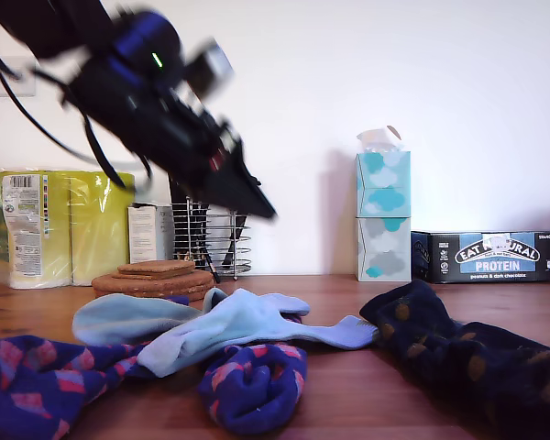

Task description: Pair up the socks based on colour and pattern, by placing each sock on top of its pair

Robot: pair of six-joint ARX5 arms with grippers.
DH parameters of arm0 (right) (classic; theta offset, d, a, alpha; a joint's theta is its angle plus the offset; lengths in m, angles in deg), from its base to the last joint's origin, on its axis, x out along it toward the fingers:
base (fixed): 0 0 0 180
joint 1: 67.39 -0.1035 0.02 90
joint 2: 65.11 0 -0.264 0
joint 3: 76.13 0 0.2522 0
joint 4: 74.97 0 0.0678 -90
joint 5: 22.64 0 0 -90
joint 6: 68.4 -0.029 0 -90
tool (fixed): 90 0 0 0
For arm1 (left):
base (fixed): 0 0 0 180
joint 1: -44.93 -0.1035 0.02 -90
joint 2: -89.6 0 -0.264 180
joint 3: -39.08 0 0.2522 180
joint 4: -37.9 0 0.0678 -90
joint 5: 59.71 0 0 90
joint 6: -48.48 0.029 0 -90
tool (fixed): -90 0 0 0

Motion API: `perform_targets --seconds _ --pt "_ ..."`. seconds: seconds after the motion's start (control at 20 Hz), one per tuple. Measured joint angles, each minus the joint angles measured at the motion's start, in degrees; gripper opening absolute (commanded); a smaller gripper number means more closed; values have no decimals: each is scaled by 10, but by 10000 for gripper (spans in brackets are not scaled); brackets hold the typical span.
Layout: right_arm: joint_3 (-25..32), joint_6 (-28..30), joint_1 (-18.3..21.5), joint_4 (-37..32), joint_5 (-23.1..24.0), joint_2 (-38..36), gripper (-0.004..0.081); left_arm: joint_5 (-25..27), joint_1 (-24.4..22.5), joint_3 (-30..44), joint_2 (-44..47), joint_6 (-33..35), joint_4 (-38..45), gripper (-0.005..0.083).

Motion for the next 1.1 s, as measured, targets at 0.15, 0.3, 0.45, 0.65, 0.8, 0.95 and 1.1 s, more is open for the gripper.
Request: perform_targets --seconds 0.15,0.3,0.45,0.65,0.8,0.95,1.1 --pt "0 0 -3 14 0 0 -14 7 8 0 -56 0 35 -21" --pt "0 0 -3 20 0 1 -14 18 5 0 -90 0 43 -21" --pt "0 0 -3 20 0 1 -14 37 1 0 -115 0 29 -21" --pt "0 0 -3 20 0 1 -14 55 1 -8 -120 2 -18 -21" --pt "0 0 -3 20 0 1 -14 85 -1 -27 -122 14 -70 -21" --pt "0 3 -3 20 0 1 -14 125 -6 -37 -111 45 -133 -21" --pt "0 23 -3 20 0 1 -14 186 -28 -38 -91 64 -206 -21"
